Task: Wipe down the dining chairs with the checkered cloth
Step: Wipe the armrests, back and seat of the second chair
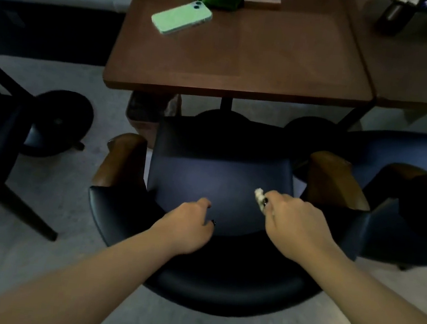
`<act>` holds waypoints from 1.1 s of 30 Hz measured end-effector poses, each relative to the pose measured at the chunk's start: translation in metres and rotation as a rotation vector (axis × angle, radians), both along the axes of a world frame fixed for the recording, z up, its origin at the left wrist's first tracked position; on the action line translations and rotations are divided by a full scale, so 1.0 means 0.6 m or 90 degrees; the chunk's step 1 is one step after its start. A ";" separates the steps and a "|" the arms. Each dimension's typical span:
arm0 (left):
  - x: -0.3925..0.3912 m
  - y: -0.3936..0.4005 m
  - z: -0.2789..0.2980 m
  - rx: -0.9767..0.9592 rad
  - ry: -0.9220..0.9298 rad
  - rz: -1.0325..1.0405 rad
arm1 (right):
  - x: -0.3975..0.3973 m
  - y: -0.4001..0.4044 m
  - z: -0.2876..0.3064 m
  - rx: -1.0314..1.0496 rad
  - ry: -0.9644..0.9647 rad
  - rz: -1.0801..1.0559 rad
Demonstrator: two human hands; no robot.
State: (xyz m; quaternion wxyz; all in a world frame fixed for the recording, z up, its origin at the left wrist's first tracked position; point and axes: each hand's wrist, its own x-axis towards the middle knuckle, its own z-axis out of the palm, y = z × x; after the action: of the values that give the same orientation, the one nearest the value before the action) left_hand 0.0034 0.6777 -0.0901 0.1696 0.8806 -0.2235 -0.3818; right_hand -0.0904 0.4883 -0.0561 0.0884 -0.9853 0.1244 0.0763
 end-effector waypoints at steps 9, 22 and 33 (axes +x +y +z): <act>0.006 -0.002 -0.026 0.087 0.005 0.000 | 0.013 -0.006 -0.029 -0.003 0.179 0.019; 0.027 -0.059 -0.118 0.282 0.088 -0.190 | 0.114 -0.020 -0.158 0.135 0.559 0.070; 0.033 -0.084 -0.172 0.267 0.122 -0.249 | 0.141 -0.023 -0.195 0.174 0.681 0.115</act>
State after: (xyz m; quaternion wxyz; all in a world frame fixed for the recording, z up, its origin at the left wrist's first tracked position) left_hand 0.0233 0.6274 -0.1934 -0.0723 0.7968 -0.2879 -0.5262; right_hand -0.0058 0.4746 -0.1734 0.1332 -0.7955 0.0561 0.5885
